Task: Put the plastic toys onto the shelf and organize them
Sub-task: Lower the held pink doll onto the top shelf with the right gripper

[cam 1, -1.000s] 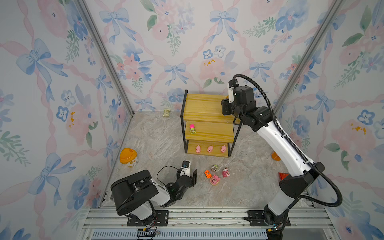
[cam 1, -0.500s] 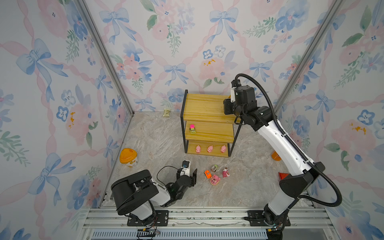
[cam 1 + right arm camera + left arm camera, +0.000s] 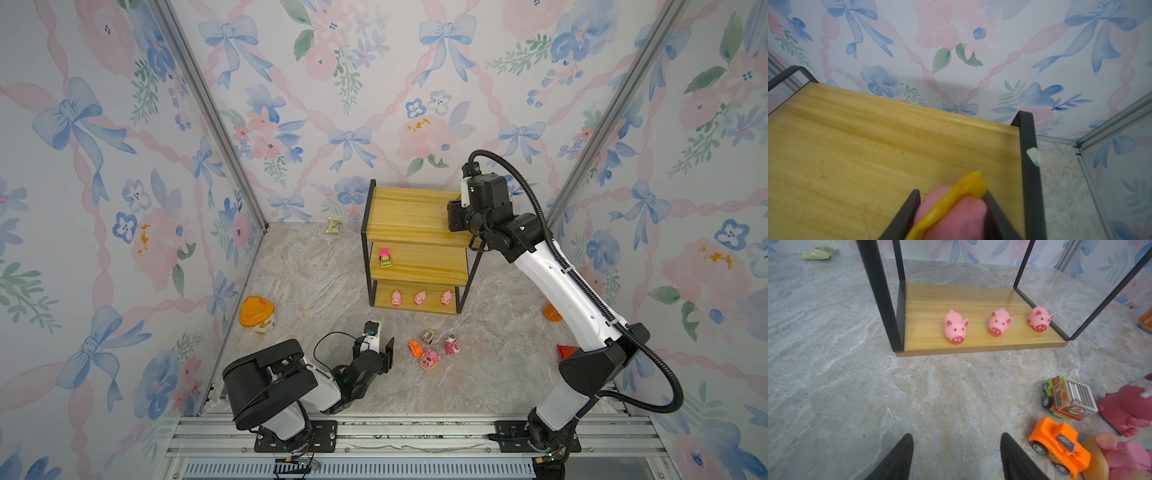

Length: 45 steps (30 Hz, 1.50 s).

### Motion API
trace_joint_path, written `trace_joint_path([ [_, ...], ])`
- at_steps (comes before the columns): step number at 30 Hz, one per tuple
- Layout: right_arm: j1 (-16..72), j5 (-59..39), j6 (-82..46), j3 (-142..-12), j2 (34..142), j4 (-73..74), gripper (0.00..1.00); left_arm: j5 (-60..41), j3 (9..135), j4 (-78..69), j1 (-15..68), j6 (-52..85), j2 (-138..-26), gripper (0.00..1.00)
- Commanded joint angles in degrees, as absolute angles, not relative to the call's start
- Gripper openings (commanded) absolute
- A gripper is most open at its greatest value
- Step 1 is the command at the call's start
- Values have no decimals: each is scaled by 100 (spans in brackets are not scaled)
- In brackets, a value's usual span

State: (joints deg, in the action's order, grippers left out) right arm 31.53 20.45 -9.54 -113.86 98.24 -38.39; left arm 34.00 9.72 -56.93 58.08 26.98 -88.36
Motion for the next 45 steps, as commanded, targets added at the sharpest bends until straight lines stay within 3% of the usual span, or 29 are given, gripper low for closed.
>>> trace_joint_path([
  [1, 3095, 2171, -967, -11295, 9673, -3867, 51, 3375, 1009, -5660, 5757, 2613, -8917, 67],
  [25, 3094, 2259, -848, -11075, 9309, -3779, 73, 3281, 1105, -5664, 5718, 2609, -9040, 67],
  [45, 3085, 2397, -825, -10603, 8793, -3744, 80, 3252, 1112, -5660, 5718, 2619, -9048, 67],
])
